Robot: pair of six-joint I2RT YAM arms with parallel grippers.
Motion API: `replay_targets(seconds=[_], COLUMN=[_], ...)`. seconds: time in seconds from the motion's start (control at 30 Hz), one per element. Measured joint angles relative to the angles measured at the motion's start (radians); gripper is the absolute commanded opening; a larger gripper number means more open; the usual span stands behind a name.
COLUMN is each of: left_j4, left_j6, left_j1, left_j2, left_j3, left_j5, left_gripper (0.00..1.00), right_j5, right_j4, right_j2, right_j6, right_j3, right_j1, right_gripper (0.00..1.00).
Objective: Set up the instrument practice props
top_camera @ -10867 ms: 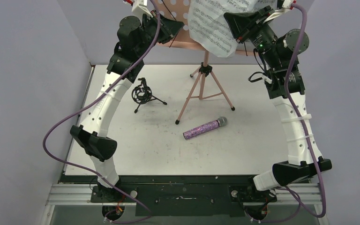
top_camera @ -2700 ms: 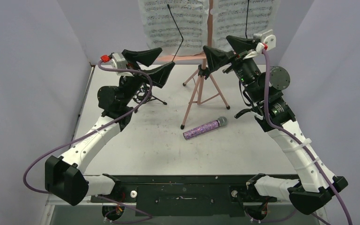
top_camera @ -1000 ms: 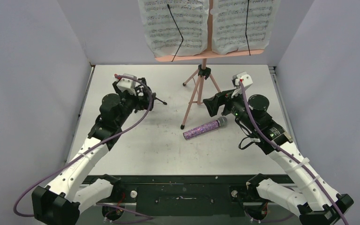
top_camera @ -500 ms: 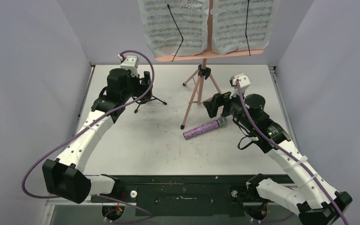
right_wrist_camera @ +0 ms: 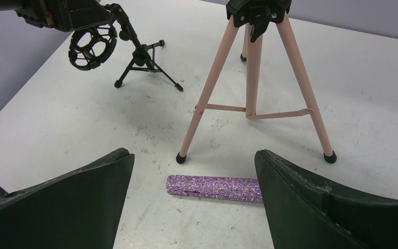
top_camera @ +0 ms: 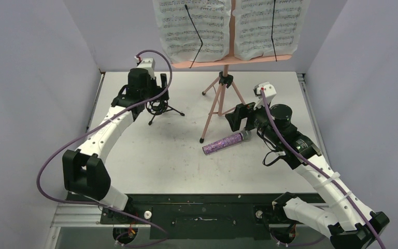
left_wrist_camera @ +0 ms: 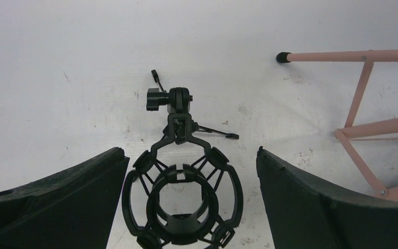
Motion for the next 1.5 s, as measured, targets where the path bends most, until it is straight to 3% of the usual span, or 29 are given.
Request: replay_targets(seconds=[0.43,0.53,0.63,0.8,0.9,1.5], left_j4=[-0.023,-0.032,-0.035,-0.034,-0.047,-0.279], left_j6=[0.012,0.027,0.035,0.034,0.024,-0.172], left_j1=[0.018,0.018,0.018,0.020,0.016,0.006], left_j2=[0.182,0.189,0.189,0.185,0.179,0.017], left_j3=[0.079,0.100,0.105,0.105,0.105,0.057], left_j5=[-0.011,-0.011,-0.012,-0.018,-0.015,-0.010], left_gripper=[0.65,0.41,0.26,0.13,0.00,0.00], right_j5=[0.009,0.010,0.014,0.021,0.026,0.053], right_j4=[-0.023,-0.031,-0.033,-0.033,-0.034,-0.040], right_j2=[-0.001,-0.005,-0.008,-0.008,-0.008,-0.005], right_j6=[0.018,0.023,0.026,0.030,0.034,0.040], right_j3=[0.001,0.001,0.001,0.001,0.001,0.001], right_j1=[0.000,0.000,0.000,0.000,0.000,0.000], right_gripper=[0.90,0.90,0.90,0.90,0.90,0.90])
